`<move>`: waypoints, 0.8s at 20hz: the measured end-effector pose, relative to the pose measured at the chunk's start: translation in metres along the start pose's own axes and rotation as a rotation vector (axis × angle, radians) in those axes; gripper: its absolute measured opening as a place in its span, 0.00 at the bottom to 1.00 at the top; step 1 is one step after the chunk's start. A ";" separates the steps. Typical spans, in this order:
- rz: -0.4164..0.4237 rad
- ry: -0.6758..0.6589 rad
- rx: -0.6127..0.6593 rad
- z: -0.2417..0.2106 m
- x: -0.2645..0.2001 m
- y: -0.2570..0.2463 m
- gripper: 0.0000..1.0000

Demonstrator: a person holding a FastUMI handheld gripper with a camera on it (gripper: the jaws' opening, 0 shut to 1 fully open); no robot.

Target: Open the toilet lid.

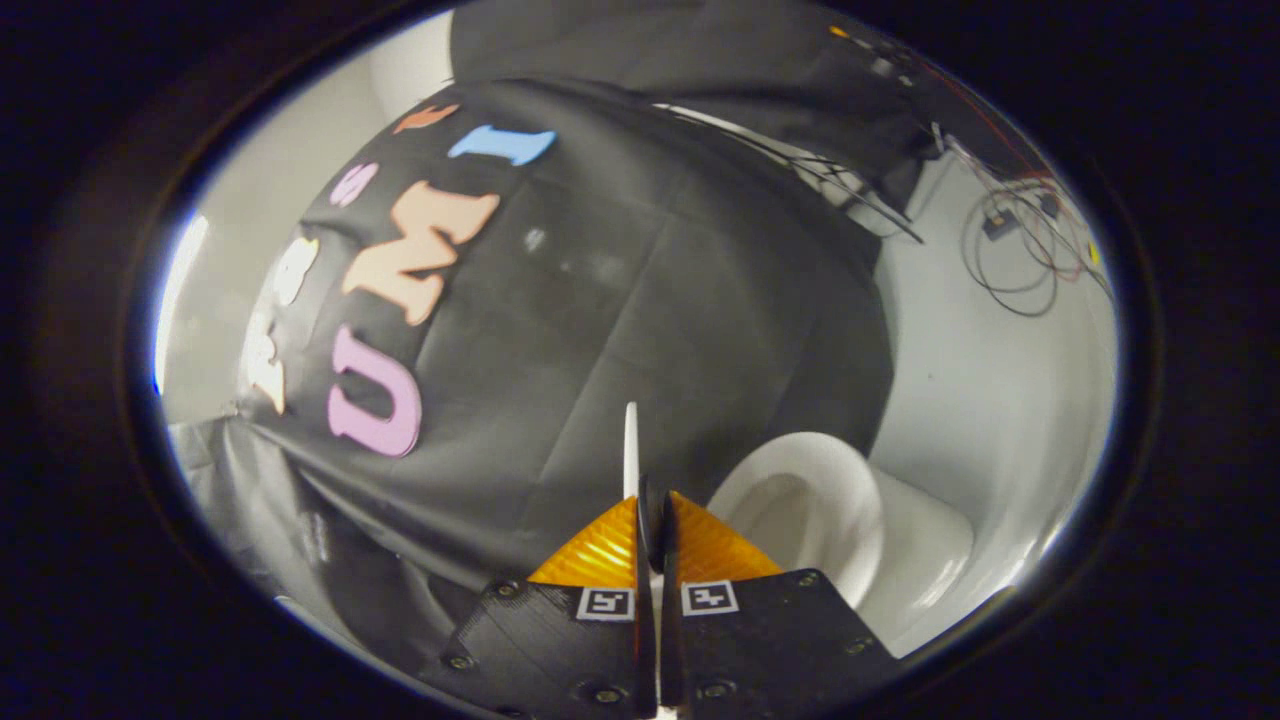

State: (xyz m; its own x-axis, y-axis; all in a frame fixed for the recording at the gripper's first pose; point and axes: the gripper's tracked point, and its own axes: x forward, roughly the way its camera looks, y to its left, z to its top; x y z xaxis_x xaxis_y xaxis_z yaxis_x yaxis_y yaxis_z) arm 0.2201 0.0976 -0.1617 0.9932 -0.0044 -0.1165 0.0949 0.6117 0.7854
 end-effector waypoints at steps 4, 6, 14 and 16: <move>0.040 0.024 -0.144 -0.012 -0.006 0.075 0.03; 0.042 0.036 -0.222 -0.021 -0.011 0.101 0.03; 0.070 0.118 -0.547 -0.058 -0.021 0.168 0.05; 0.062 0.127 -0.602 -0.065 -0.022 0.178 0.05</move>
State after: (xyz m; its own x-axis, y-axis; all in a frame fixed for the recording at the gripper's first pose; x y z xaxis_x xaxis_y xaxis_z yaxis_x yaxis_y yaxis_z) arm 0.2111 0.2583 -0.0585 0.9764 0.1171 -0.1817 -0.0548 0.9472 0.3160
